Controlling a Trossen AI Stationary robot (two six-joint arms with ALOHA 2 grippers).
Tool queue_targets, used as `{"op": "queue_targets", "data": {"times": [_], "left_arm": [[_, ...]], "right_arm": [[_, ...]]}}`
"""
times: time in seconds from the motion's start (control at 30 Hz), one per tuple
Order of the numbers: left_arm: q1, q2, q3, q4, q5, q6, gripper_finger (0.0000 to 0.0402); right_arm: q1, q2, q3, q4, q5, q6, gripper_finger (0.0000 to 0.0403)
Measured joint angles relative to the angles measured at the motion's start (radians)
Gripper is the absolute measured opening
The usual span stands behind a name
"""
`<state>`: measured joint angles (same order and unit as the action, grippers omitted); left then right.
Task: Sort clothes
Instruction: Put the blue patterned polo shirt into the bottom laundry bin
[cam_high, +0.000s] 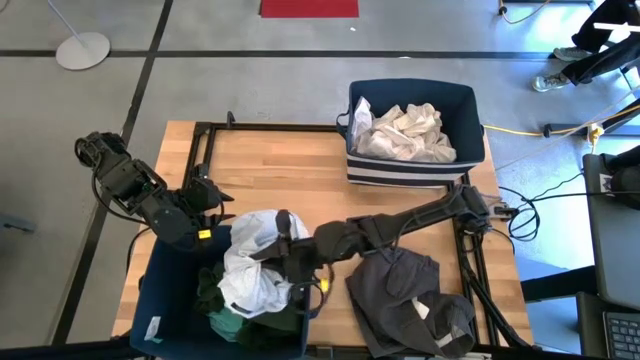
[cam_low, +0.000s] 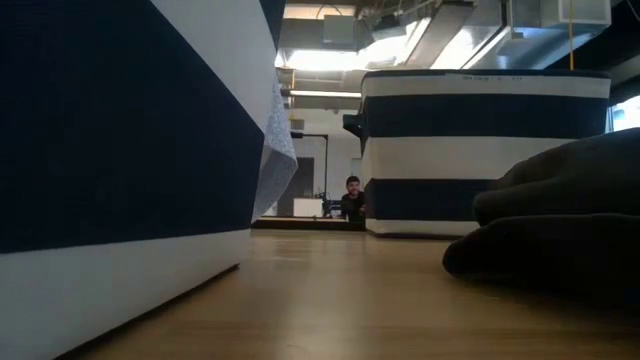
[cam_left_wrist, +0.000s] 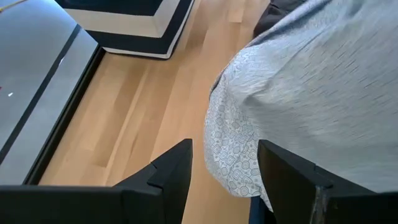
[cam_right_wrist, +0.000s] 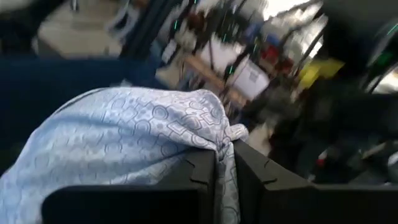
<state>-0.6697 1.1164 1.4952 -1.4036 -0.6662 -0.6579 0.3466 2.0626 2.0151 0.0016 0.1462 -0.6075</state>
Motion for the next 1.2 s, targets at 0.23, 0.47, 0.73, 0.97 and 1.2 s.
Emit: {"op": "queue_targets", "data": {"times": [0.23,0.47,0.73,0.97,1.2], "left_arm": [[0.000,0.000,0.000,0.000,0.000,0.000,0.0172],[0.000,0.000,0.000,0.001,0.000,-0.010,0.0172],[-0.012,0.017,0.000,0.147,-0.055,0.051,0.0172],[-0.040,0.093,-0.027,0.429,-0.080,0.244,0.0172],[-0.033,0.217,-0.097,0.595,-0.060,0.296,0.0172]], "right_arm": [[0.000,0.018,0.000,-0.191,0.030,0.119,0.0102],[0.044,-0.013,0.000,-0.317,0.129,0.148,0.0236],[0.176,-0.117,0.000,-0.446,0.612,0.053,0.0295],[0.263,-0.178,0.000,-0.771,0.839,0.269,0.0292],[0.268,-0.188,-0.001,-1.292,0.833,0.853,0.0292]]}}
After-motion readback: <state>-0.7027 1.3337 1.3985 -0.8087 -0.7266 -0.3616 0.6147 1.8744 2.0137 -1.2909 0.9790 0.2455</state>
